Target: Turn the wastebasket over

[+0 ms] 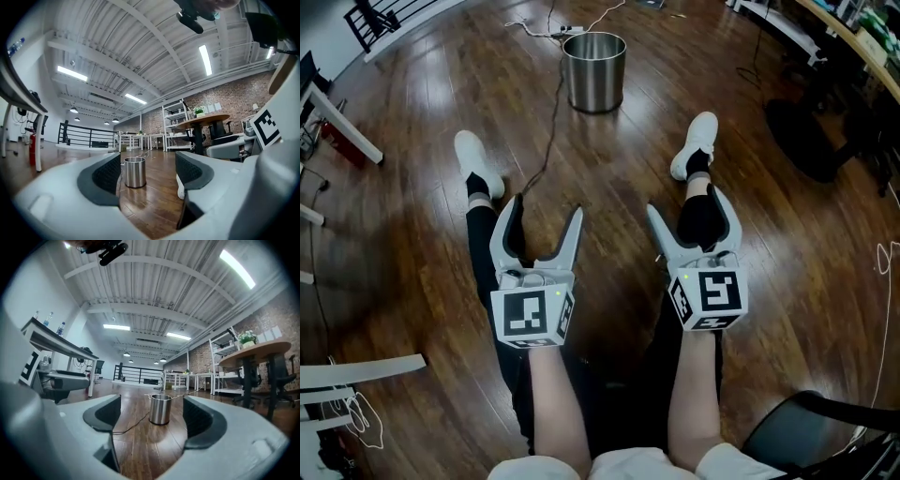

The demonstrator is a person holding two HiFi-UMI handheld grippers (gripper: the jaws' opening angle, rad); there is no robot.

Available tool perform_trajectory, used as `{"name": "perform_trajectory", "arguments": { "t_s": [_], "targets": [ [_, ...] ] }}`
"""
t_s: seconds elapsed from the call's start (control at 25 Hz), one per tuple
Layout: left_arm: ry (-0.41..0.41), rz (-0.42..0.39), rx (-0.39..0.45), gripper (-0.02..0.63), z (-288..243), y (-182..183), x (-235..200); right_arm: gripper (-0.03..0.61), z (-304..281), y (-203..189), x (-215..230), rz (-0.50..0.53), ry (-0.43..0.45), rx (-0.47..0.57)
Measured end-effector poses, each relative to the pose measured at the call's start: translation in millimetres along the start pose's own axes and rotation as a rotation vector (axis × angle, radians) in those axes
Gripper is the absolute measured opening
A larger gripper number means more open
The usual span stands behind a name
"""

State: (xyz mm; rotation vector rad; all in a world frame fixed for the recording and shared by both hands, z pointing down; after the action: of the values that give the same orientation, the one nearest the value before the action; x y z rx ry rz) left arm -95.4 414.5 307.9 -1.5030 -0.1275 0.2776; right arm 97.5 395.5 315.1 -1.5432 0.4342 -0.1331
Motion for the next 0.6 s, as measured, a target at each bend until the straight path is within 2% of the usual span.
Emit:
{"name": "perform_trajectory", "arguments": {
  "t_s": [0.28, 0.6],
  "targets": [
    [0.017, -0.009, -0.009, 0.377, 59, 6, 26, 0.393, 59, 8, -7, 0.015, 0.012, -0.007],
    [0.023, -0.033, 0.015, 0.377, 78, 23, 43, 0.393, 84, 21, -6, 0.033, 0.017, 0.014]
  ]
}}
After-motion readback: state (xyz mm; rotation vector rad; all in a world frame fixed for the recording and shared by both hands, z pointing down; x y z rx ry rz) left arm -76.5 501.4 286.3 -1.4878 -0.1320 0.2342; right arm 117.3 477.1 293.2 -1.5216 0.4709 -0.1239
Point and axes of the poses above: the fingertips, and each gripper's own axes: z backward along the fingers, x to its right, y out of its top, the point moved 1 cm from there along z, backward along the fingers, and after that the axes turned 5 degrees about z, right-handed, at the moved point
